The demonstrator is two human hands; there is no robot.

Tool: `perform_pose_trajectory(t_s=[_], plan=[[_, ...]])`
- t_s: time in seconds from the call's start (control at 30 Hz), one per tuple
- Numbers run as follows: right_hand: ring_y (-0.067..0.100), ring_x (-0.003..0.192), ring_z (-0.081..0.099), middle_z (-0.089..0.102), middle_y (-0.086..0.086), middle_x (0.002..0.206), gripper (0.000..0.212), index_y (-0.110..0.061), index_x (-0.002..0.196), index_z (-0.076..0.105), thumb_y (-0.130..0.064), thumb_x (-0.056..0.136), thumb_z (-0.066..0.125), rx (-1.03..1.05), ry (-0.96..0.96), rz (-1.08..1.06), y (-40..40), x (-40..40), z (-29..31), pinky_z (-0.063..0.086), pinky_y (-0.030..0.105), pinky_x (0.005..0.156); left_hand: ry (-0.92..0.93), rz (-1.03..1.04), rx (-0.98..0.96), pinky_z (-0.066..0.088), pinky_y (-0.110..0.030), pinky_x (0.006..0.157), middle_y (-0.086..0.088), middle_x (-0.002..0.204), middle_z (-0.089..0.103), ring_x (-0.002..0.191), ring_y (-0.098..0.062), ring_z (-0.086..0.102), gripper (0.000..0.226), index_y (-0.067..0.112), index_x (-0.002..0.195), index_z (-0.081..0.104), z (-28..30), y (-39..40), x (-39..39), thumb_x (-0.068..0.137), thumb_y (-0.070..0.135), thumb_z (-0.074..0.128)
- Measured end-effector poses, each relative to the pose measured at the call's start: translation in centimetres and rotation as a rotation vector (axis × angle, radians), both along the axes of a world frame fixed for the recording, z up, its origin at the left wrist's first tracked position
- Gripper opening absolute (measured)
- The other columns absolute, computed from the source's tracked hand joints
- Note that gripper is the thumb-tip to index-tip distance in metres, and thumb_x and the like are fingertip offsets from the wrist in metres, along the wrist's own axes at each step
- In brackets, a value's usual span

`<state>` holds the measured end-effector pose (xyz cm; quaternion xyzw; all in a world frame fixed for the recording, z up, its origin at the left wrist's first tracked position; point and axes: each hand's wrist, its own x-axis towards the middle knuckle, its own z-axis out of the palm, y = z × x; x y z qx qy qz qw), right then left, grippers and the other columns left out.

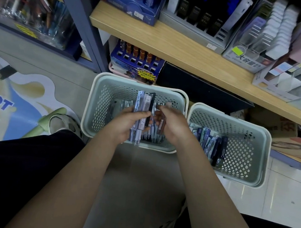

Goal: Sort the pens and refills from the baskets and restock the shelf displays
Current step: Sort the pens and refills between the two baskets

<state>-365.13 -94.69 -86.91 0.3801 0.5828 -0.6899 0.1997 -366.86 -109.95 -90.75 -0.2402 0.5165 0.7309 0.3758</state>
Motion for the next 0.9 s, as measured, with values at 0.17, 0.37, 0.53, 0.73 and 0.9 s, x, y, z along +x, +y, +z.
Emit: perform_pose_trajectory(t_s=[0.17,0.37,0.53,0.73,0.9], plan=[[0.014,0.053,0.044,0.047,0.001,0.062,0.035,-0.02,0.119,0.059,-0.047,0.103,0.045,-0.111,0.068,0.03,0.7,0.5,0.6,0.039,0.026,0.05,0.02,-0.094,0.0,0.06,-0.039,0.08,-0.019,0.124,0.068,0.106,-0.028,0.068,0.064,0.003,0.133,0.058,1.6,0.5,0.0,0.077,0.019,0.085],[0.011,0.047,0.044,0.054,-0.002,0.058,0.028,-0.011,0.087,0.06,-0.038,0.093,0.069,-0.011,0.152,0.069,1.2,1.1,0.8,0.037,0.027,0.051,0.194,-0.292,-0.079,0.059,-0.042,0.079,-0.013,0.103,0.076,0.091,-0.03,0.073,0.048,0.007,0.121,0.067,2.3,1.9,-0.2,0.077,0.018,0.085],[0.012,0.047,0.047,0.059,0.001,0.062,0.018,-0.012,0.087,0.063,-0.028,0.093,0.07,0.02,0.137,-0.055,3.1,1.5,0.8,0.042,0.035,0.058,0.229,-0.329,-0.104,0.057,-0.033,0.066,-0.008,0.098,0.077,0.08,-0.026,0.074,0.056,0.009,0.127,0.062,3.1,3.3,0.1,0.078,0.023,0.085],[0.017,0.063,0.064,0.071,0.014,0.096,0.038,0.002,0.118,0.065,-0.023,0.091,0.072,-0.189,0.158,-0.09,6.0,3.1,1.4,0.048,0.027,0.051,0.275,-0.436,-0.088,0.057,-0.046,0.078,-0.006,0.1,0.077,0.086,-0.031,0.074,0.035,0.016,0.12,0.068,4.9,6.3,0.5,0.087,0.021,0.078],[0.019,0.058,0.063,0.068,0.008,0.075,0.015,-0.008,0.095,0.061,-0.023,0.096,0.064,-0.277,0.206,-0.166,9.6,4.6,1.8,0.046,0.026,0.048,0.186,-0.432,-0.131,0.059,-0.04,0.079,-0.014,0.115,0.074,0.097,-0.028,0.072,0.075,0.006,0.135,0.056,5.5,9.3,1.3,0.078,0.047,0.083]])
